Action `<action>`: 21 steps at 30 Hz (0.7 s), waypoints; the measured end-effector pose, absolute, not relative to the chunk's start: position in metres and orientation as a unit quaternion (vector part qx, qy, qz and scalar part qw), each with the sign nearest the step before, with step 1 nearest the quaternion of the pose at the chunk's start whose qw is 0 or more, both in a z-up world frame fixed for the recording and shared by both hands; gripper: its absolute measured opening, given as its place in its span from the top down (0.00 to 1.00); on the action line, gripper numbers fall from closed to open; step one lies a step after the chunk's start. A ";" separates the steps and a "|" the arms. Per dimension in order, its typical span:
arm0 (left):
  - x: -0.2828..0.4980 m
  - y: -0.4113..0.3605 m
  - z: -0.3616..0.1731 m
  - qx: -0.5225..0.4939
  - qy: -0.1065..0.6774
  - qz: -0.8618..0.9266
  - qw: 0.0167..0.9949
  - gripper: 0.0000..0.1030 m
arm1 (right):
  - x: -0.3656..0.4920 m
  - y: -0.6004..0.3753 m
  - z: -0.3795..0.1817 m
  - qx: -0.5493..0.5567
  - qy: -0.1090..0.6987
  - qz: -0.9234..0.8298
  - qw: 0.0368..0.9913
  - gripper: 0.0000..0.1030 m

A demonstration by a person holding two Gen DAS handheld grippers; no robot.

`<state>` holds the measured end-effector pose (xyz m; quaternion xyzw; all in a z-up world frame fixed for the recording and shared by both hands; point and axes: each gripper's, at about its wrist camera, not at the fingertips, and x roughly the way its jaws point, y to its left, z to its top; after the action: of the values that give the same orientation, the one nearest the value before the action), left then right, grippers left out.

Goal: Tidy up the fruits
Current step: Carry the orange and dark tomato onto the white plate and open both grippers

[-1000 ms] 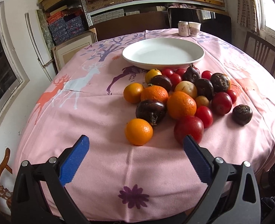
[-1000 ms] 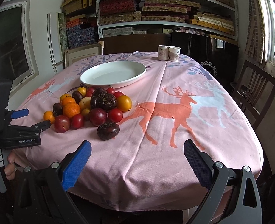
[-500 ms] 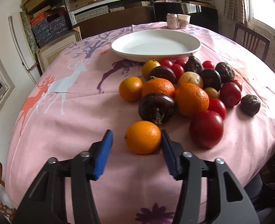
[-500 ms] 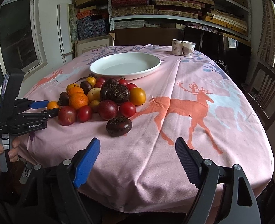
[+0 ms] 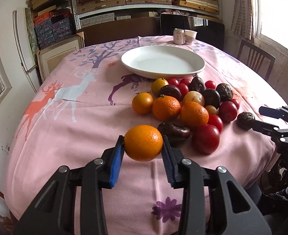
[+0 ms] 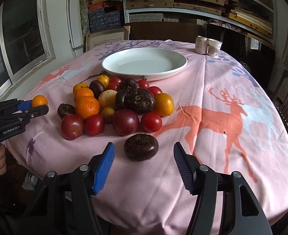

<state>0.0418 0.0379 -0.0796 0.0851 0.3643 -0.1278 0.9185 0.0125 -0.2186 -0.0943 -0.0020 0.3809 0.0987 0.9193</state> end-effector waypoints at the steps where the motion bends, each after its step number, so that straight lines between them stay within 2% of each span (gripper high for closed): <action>1: 0.042 0.039 -0.079 0.084 0.364 -0.126 0.919 0.64 | 0.018 -0.216 -0.097 -0.001 0.387 0.100 0.917 0.51; 3: 0.043 0.043 -0.079 0.081 0.367 -0.124 0.918 0.65 | 0.028 -0.212 -0.104 -0.005 0.402 0.100 0.910 0.58; 7: 0.042 0.046 -0.080 0.081 0.368 -0.123 0.918 0.65 | 0.029 -0.209 -0.104 -0.011 0.403 0.098 0.910 0.58; 11: 0.042 0.048 -0.076 0.073 0.364 -0.128 0.920 0.64 | 0.027 -0.220 -0.097 0.034 0.401 0.120 0.908 0.59; 16: 0.056 0.043 -0.061 0.069 0.354 -0.139 0.923 0.64 | 0.034 -0.230 -0.061 0.042 0.359 0.127 0.924 0.59; 21: 0.106 0.024 -0.046 0.060 0.361 -0.154 0.918 0.64 | 0.085 -0.233 -0.024 0.027 0.336 0.127 0.933 0.59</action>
<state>0.1058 0.0242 -0.0456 0.0603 0.3608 -0.1538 0.9179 0.0846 -0.2332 -0.0239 0.0274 0.3359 0.1273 0.9329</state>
